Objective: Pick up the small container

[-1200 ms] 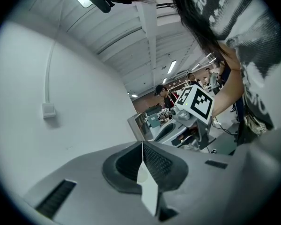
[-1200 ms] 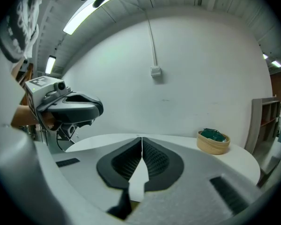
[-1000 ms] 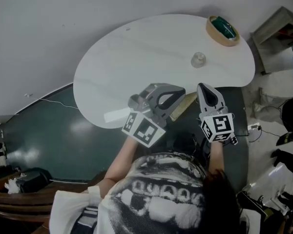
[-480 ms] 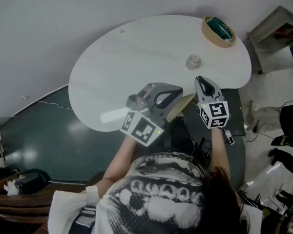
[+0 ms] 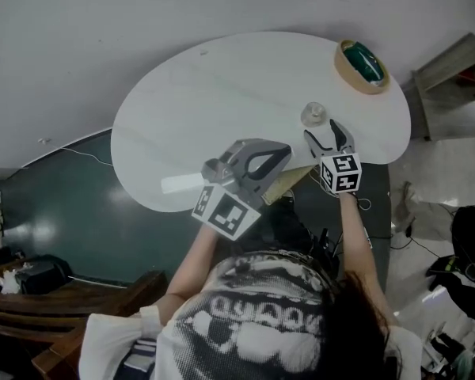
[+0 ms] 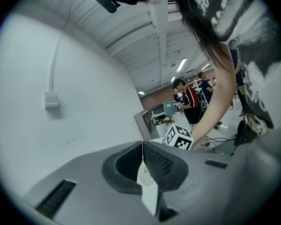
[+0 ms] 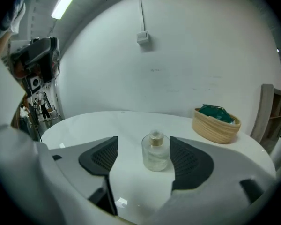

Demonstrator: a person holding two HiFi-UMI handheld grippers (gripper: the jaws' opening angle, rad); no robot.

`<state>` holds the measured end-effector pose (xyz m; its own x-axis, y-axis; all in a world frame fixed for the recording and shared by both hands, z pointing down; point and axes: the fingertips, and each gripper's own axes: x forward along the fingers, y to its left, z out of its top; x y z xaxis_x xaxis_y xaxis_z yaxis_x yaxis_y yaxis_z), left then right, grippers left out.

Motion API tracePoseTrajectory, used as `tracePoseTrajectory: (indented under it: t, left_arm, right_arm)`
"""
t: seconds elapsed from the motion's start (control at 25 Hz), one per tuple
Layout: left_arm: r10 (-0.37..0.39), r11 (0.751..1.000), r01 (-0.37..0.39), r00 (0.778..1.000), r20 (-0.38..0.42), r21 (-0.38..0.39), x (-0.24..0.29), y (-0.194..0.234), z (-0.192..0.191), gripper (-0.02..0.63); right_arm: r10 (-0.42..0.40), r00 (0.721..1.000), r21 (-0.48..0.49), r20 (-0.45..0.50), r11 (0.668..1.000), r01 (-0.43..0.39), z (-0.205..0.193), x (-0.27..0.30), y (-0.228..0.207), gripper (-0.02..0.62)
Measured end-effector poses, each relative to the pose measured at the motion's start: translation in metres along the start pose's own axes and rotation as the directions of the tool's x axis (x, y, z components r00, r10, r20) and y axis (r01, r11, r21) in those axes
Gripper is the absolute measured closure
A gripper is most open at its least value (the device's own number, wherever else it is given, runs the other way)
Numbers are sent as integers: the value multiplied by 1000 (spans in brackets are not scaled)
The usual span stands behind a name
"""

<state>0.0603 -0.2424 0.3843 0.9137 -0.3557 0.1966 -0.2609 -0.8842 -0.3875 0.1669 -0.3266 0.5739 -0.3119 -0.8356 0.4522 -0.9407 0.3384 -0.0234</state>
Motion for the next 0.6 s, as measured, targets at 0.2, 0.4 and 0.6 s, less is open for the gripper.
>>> tracePoseTrajectory:
  t: [0.2,0.4,0.6]
  left_arm:
    - [29,1000,-29,999,-34,-6,6,7,-5,601]
    - [39,999,-40,997,-63,-8,13,9,-10,601]
    - [39,999,-40,996,-79,-11,20,12,-14,601]
  right_arm:
    - [30,997,14,-66,999,-29,-21,31,-9,225]
    - [42,994,43,-99,998,-38,-32,53,-23,213]
    - [78,988,28,-136,997,-75,-39,71,-25,212]
